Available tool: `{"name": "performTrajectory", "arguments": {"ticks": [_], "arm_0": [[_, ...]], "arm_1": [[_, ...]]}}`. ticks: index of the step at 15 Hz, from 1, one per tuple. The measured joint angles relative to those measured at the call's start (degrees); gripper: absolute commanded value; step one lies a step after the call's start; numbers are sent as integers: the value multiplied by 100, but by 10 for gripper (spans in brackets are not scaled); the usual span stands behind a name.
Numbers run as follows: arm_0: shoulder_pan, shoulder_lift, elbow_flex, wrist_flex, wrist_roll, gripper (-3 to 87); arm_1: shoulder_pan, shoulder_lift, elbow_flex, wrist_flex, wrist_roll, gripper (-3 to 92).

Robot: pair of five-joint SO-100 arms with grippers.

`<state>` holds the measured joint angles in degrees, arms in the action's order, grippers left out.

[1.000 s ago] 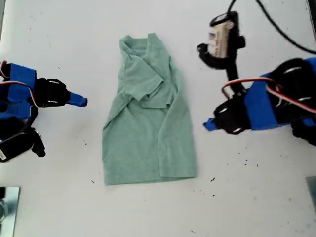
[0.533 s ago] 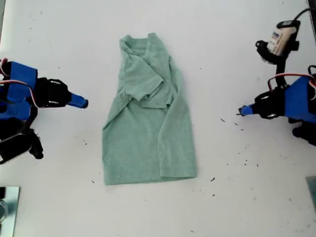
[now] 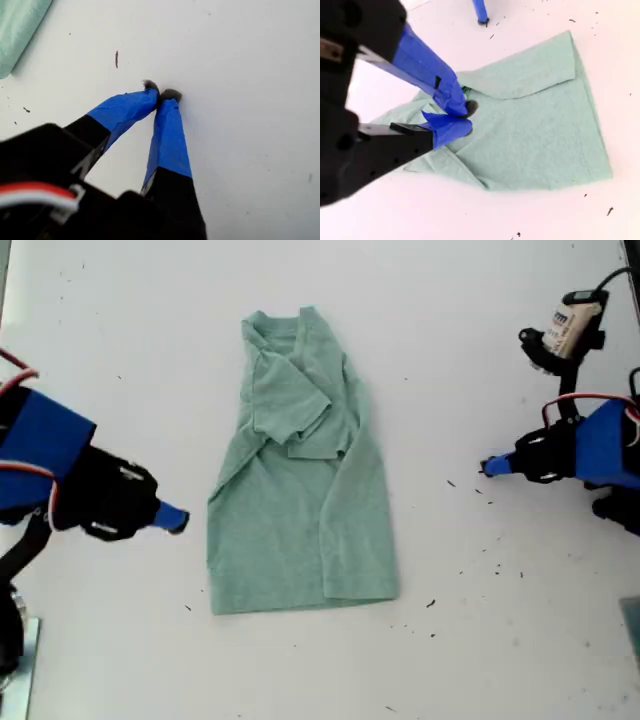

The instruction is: Fold t shirt

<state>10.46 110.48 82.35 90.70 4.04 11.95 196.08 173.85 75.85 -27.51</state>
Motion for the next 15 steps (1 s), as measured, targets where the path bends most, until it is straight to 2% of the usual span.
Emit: {"name": "performTrajectory", "arguments": {"ticks": [1, 5, 7, 9, 11, 15], "arm_0": [[105, -308, -114, 18, -88, 254], [114, -589, -62, 0, -272, 282], [114, -606, 817, -123, -492, 275], [132, -589, 2048, -896, -791, 245], [316, -536, 3296, -2039, -1002, 219], [677, -940, 4069, -3929, -1072, -2]], "arm_1": [[35, 0, 0, 0, 0, 25], [26, 18, 0, 0, 0, 25], [26, 97, 0, 0, 0, 25], [-26, 185, 0, 53, 9, 25], [-88, 220, 0, 79, 9, 25], [-211, 229, 0, 79, 70, 25]]}}
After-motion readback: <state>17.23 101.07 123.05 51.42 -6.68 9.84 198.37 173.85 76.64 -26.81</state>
